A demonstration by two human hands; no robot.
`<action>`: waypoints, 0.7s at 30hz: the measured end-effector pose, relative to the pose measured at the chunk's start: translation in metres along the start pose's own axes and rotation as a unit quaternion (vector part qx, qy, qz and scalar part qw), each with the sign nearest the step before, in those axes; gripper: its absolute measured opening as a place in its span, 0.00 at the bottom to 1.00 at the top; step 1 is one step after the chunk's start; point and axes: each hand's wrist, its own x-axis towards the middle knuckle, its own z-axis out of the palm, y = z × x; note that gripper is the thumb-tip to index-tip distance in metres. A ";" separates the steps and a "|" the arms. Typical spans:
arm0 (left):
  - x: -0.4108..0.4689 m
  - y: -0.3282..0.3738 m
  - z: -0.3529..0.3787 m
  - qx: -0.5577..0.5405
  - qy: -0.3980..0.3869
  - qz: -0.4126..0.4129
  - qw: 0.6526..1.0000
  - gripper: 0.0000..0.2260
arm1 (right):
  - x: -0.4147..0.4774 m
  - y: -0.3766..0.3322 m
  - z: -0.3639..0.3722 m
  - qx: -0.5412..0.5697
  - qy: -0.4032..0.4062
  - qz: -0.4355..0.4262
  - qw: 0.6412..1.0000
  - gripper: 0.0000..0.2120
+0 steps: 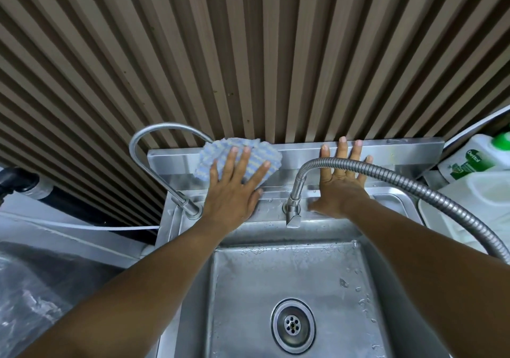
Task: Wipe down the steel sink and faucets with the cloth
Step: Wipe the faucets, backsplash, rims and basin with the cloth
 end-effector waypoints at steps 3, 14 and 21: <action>0.020 0.025 0.001 -0.006 -0.014 0.057 0.998 0.32 | 0.000 0.000 -0.001 0.000 0.003 0.001 1.000 0.65; 0.004 0.041 0.009 -0.127 -0.021 -0.207 0.970 0.33 | 0.000 0.001 0.001 0.007 0.015 -0.001 1.000 0.65; 0.048 -0.026 -0.034 -0.342 0.187 -0.611 0.689 0.35 | -0.001 0.001 0.002 0.020 0.016 -0.008 1.000 0.66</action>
